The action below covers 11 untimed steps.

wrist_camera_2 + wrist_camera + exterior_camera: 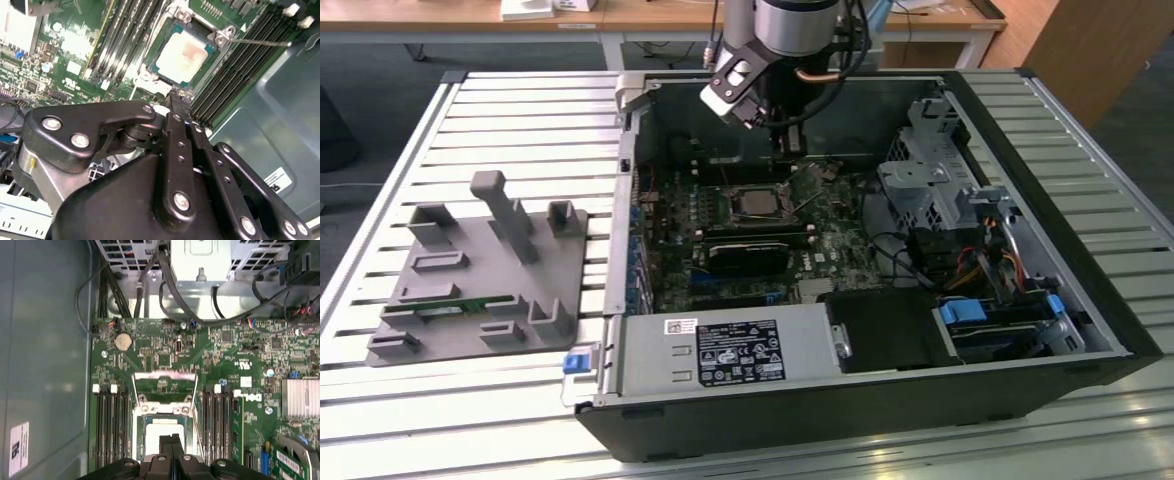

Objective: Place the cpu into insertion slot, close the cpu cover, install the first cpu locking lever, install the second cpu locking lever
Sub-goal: 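Close the cpu cover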

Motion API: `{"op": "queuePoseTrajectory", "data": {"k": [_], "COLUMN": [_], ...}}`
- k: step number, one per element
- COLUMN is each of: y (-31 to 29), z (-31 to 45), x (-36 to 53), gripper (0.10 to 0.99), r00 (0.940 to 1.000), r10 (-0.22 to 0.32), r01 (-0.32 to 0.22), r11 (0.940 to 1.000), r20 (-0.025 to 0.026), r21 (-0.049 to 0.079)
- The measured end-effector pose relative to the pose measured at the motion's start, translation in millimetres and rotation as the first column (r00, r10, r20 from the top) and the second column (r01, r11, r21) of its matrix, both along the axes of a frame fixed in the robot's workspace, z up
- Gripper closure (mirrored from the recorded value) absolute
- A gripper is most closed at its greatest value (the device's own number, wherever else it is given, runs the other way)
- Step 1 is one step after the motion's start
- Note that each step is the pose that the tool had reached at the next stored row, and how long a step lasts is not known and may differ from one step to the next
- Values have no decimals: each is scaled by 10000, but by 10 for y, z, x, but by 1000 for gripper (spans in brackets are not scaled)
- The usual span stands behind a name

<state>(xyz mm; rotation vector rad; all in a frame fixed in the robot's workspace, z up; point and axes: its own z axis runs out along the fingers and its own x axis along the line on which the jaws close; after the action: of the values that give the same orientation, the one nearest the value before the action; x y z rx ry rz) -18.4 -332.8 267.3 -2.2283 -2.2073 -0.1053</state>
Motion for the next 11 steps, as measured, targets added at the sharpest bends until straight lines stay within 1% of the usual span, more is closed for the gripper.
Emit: {"op": "queuePoseTrajectory", "data": {"k": [1, 4, 9, 11], "y": [0, 0, 0, 0], "z": [0, 2, 76, 81], "x": [15, 16, 16, 31], "gripper": [980, 980, 980, 980], "r00": [10000, 10000, 10000, 10000], "r10": [1, 0, 1, 2], "r01": [-1, 0, -1, -2], "r11": [10000, 10000, 10000, 10000], "r20": [-3, -5, -5, -4], "r21": [-1, -1, 1, 2]}}
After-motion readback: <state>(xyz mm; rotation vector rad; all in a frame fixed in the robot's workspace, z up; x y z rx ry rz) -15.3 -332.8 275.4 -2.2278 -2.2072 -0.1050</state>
